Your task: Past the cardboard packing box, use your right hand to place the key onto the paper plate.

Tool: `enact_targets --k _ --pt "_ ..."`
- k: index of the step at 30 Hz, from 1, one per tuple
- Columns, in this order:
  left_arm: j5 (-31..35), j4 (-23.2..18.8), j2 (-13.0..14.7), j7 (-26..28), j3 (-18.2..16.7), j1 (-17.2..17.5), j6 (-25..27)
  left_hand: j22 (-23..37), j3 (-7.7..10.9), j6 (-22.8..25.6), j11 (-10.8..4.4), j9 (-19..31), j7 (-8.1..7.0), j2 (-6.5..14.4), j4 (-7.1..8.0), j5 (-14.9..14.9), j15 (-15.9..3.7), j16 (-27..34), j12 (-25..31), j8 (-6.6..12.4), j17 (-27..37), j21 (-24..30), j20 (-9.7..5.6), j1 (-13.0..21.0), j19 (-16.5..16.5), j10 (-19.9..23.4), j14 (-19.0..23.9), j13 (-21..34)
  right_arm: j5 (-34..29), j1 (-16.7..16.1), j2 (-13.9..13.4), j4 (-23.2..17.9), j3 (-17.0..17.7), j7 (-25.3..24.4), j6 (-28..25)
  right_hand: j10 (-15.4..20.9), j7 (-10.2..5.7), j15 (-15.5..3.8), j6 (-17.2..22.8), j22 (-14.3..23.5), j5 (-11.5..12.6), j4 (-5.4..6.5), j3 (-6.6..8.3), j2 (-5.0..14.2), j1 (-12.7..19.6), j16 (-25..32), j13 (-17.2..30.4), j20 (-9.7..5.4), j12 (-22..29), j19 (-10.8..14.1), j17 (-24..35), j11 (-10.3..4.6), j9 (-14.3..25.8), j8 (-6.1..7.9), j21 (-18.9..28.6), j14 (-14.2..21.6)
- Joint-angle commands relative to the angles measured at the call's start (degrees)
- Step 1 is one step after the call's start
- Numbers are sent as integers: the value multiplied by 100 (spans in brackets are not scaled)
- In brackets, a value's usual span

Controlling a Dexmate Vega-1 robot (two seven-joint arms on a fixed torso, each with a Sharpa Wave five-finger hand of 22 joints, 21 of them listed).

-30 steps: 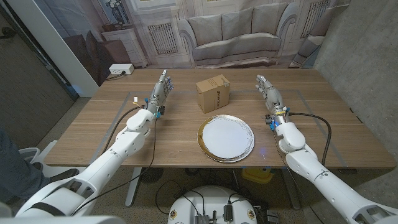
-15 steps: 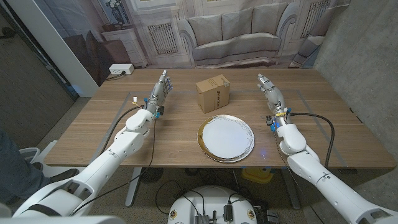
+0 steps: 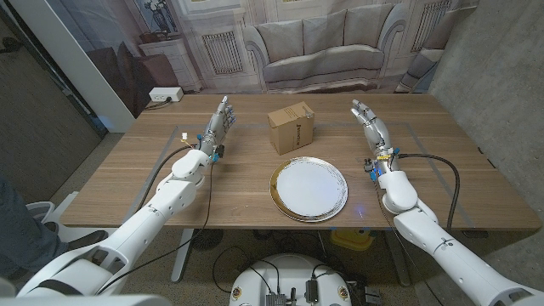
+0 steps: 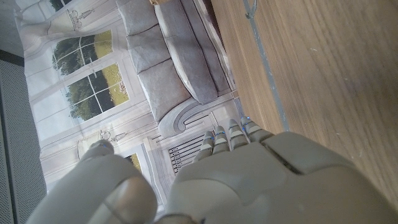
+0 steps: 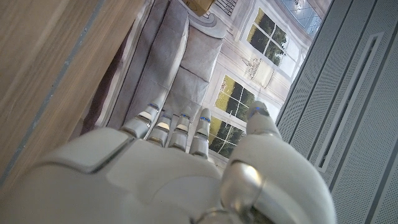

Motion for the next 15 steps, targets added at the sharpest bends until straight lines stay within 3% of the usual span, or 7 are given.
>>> enact_targets --k 1,7,11,15 --pt "-20 34 -36 24 7 23 6 28 15 24 -9 27 16 23 -13 34 5 -9 5 0 15 17 46 47 -20 32 3 22 -346 -19 39 58 17 -263 120 41 -30 -15 153 13 34 -43 72 -20 276 14 17 -61 23 68 9 -65 15 58 -12 101" --pt "-19 33 -46 26 16 30 5 29 11 31 -9 27 12 27 -15 32 6 -10 2 -2 15 14 53 52 -27 30 8 23 -500 -38 59 72 27 -396 154 184 -84 -46 311 12 49 -48 128 -106 630 12 17 -67 70 115 8 -143 21 103 -21 184" --pt "-13 16 -47 44 18 44 3 29 8 38 -2 28 21 31 -16 31 5 -12 -1 -3 16 13 59 56 -29 29 9 23 -628 -51 68 94 40 -496 219 284 -145 -80 449 15 53 -35 157 -169 876 15 13 -69 99 170 7 -278 25 137 -18 261" --pt "-4 -19 -44 79 13 68 -1 30 5 39 -2 28 16 34 -17 29 7 -14 -1 -6 16 14 57 60 -30 36 11 24 -781 -81 46 59 55 -595 215 321 -192 -88 521 17 51 -24 163 -199 984 19 11 -73 107 201 7 -300 27 152 -14 308"
